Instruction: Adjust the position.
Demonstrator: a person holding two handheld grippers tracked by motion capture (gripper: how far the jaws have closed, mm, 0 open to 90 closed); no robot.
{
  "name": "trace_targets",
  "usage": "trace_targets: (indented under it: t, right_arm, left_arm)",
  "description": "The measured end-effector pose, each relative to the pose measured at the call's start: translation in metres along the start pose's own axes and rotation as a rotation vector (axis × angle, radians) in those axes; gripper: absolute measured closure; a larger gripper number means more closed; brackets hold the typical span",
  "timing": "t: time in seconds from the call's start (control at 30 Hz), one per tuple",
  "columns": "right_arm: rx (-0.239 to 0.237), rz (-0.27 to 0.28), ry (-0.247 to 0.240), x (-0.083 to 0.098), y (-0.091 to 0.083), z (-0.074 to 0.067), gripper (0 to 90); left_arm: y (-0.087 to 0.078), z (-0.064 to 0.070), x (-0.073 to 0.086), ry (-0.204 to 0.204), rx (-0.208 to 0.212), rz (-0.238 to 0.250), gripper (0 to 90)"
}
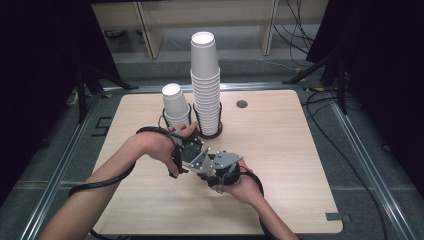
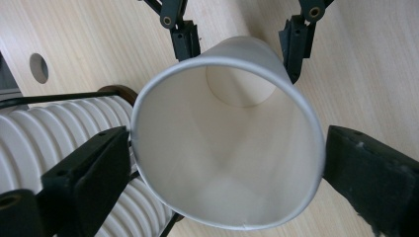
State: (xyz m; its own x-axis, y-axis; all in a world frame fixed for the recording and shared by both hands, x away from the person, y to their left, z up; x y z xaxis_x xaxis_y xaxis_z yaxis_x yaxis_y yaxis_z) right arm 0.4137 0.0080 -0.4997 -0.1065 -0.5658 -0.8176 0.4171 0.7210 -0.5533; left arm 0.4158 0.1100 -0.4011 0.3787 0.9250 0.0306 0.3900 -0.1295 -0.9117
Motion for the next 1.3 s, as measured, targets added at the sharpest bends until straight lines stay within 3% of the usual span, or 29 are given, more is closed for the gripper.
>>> trace_targets:
  t: [0.13,0.2,0.27,0.3,0.33,0.43,0.47,0.53,0.57,0.6,0.7,0.77,0.8,0.93,1.1,1.13,1.3]
  right_arm:
    - [0.013,0.003,-0.024,0.001,-0.002,0.003,30.2]
    - [0.008,0.001,0.01,0.003,-0.005,0.002,30.1]
    - [0.026,0.011,-0.01,0.005,-0.006,0.005,30.1]
    - [0.026,0.014,0.022,0.006,-0.008,0.005,30.1]
    - [0.026,0.014,0.022,0.006,-0.008,0.005,30.1]
    - [0.036,0.024,0.049,0.01,-0.013,0.007,30.0]
    - [0.049,0.031,0.034,0.011,-0.013,0.009,30.0]
    - [0.051,0.038,0.041,0.012,-0.015,0.01,29.9]
    - [0.055,0.042,0.071,0.013,-0.018,0.011,29.9]
    - [0.058,0.045,0.064,0.014,-0.019,0.012,29.9]
    - [0.064,0.053,0.088,0.016,-0.022,0.014,29.8]
    - [0.08,0.059,0.077,0.016,-0.023,0.016,29.8]
    - [0.084,0.069,0.082,0.017,-0.025,0.017,29.8]
    - [0.095,0.078,0.112,0.018,-0.028,0.017,29.7]
    - [0.127,0.102,0.103,0.019,-0.032,0.023,29.6]
    - [0.116,0.093,0.136,0.02,-0.033,0.022,29.6]
    - [0.143,0.101,0.139,0.022,-0.037,0.025,29.4]
  left_arm:
    - [-0.004,-0.001,0.001,-0.023,-0.024,0.043,2.2]
    - [-0.005,-0.001,0.002,-0.047,-0.035,0.079,1.3]
    - [-0.007,-0.001,0.004,-0.07,-0.047,0.114,0.8]
    - [-0.007,-0.001,0.005,-0.084,-0.052,0.126,0.7]
    - [-0.007,-0.001,0.005,-0.084,-0.052,0.126,0.5]
    - [-0.008,-0.004,0.012,-0.157,-0.095,0.192,0.0]
    - [-0.01,-0.005,0.015,-0.186,-0.109,0.22,0.0]
    - [-0.01,-0.005,0.017,-0.203,-0.112,0.236,0.0]
    - [-0.01,-0.004,0.019,-0.23,-0.117,0.264,0.0]
    - [-0.01,-0.003,0.023,-0.264,-0.13,0.287,0.0]
    - [-0.008,-0.002,0.03,-0.322,-0.15,0.331,0.0]
    - [-0.008,-0.002,0.031,-0.337,-0.151,0.346,0.0]
    - [-0.007,-0.001,0.034,-0.38,-0.162,0.39,0.0]
    - [-0.005,0.002,0.036,-0.446,-0.166,0.45,0.0]
    - [-0.001,0.006,0.039,-0.509,-0.178,0.508,0.0]
    - [0.0,0.008,0.039,-0.518,-0.177,0.52,0.0]
    - [0.005,0.013,0.042,-0.565,-0.198,0.554,0.0]
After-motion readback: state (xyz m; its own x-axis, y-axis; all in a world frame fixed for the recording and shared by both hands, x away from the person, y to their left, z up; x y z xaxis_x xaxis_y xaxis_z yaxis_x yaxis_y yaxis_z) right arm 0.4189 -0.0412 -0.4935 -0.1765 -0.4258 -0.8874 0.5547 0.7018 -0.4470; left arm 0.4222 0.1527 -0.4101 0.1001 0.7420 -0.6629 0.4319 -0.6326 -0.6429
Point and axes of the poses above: each handheld gripper's, and its own axes: y roughly forward along the jaws, x roughly out of its underside, z roughly to its right, the point moved 6 cm from there along y, roughly forward along the jaws, and after that the axes turned 5 degrees about -z, right-handed, at the moved point
